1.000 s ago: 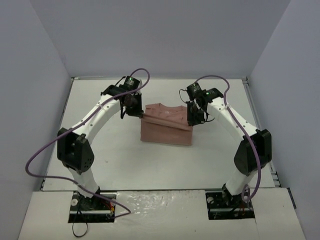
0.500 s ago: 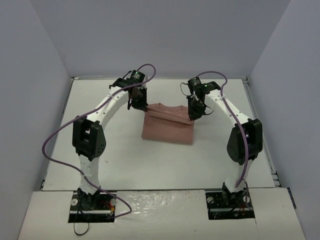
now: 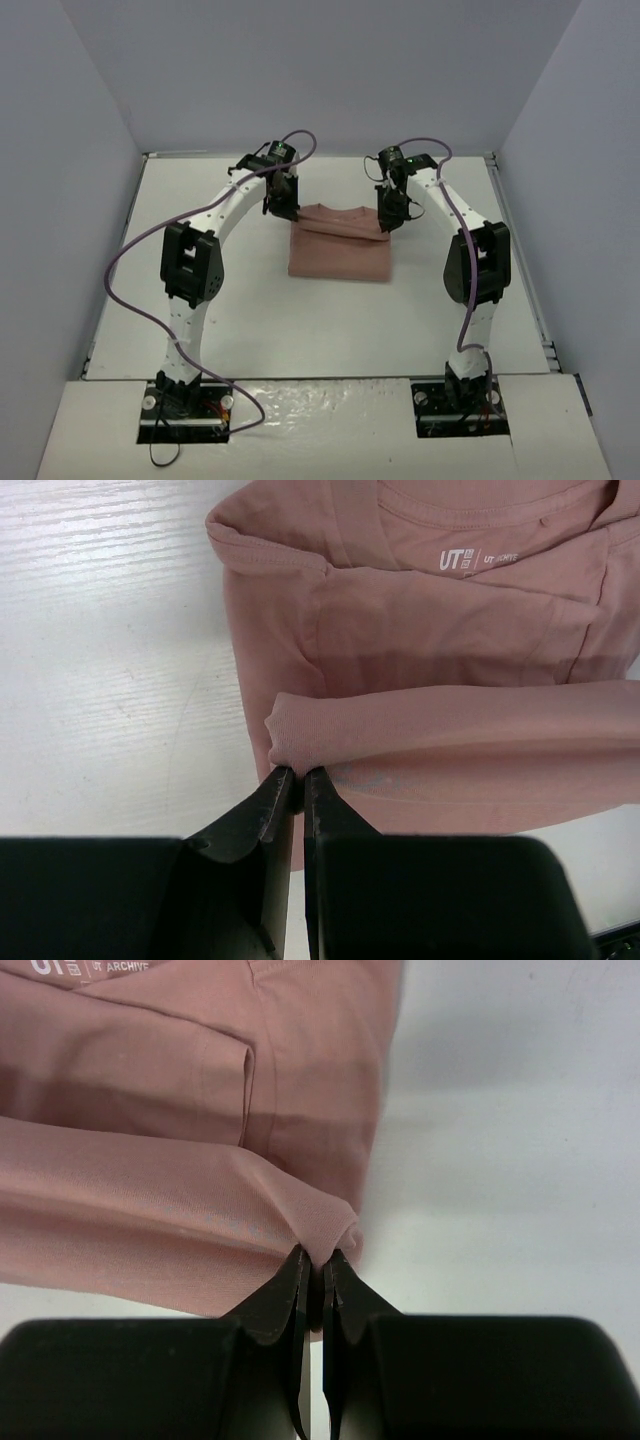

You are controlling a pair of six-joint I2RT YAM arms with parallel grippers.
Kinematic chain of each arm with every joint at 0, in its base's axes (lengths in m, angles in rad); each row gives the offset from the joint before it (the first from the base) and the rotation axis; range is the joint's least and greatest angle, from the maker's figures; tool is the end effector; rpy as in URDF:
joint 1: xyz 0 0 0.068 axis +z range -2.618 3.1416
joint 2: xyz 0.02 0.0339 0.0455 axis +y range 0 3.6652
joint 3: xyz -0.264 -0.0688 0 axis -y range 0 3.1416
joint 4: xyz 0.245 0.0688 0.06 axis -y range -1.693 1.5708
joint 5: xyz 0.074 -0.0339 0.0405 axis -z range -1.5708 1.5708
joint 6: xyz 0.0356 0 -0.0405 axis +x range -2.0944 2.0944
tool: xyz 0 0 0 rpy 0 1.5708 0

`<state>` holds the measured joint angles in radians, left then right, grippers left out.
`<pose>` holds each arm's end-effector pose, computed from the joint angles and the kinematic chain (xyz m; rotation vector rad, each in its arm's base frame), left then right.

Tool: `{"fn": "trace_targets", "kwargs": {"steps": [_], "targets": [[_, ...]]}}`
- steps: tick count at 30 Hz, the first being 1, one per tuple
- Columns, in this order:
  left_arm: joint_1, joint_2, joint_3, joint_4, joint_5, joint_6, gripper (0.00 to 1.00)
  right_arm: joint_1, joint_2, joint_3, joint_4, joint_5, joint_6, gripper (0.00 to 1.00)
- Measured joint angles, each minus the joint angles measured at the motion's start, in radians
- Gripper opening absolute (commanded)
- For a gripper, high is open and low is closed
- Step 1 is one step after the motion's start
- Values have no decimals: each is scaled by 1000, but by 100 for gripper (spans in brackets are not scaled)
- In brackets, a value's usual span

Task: Fold and stack the t-shirts
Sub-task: Fold the long partially folded tshirt into a neat square

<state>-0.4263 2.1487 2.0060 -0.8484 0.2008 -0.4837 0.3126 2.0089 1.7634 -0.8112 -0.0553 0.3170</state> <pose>0.4295 -0.2028 0.2681 0.0035 2.6477 -0.5864 0.4163 0.1366 0.2558 -0.0135 2.6551 0.2859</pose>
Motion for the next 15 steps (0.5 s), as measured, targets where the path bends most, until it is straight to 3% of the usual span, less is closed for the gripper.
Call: {"fn": "trace_targets", "kwargs": {"steps": [15], "targets": [[21,32,41,4,-11,-22,0,-11,150,143,-1,-4,-12,0]]}}
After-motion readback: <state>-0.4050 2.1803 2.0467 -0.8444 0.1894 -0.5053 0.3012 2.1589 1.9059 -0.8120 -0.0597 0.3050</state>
